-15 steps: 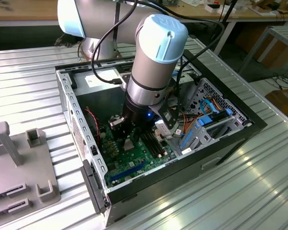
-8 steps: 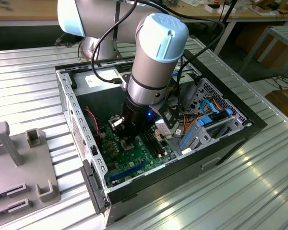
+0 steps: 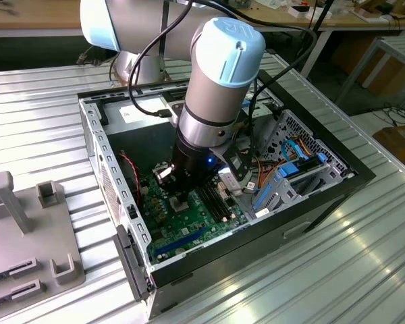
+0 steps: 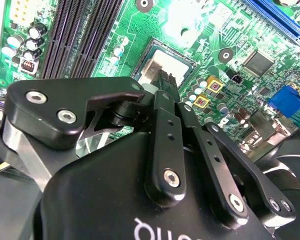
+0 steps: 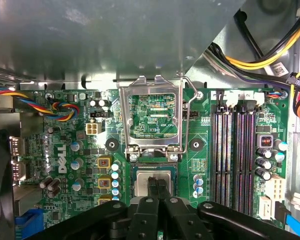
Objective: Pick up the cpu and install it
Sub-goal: 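Close the cpu cover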
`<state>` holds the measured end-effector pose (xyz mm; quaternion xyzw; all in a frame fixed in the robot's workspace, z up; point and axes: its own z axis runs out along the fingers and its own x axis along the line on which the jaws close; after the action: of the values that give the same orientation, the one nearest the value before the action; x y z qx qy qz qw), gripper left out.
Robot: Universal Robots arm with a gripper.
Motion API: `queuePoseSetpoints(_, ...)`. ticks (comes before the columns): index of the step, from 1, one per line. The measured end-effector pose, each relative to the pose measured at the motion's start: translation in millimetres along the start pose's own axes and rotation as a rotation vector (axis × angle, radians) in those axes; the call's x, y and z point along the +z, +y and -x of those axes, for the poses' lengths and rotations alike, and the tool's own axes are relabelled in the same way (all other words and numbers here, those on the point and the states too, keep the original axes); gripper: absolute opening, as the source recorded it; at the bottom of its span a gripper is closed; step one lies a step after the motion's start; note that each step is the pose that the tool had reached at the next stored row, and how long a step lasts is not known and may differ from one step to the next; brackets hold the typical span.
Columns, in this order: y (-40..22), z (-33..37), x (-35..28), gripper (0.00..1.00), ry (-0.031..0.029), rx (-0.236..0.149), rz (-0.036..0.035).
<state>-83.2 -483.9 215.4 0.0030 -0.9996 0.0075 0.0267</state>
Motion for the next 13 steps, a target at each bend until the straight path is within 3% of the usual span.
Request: queuePoseSetpoints(13,0.0,1.2,0.0,0.11,0.0,0.0,0.0)
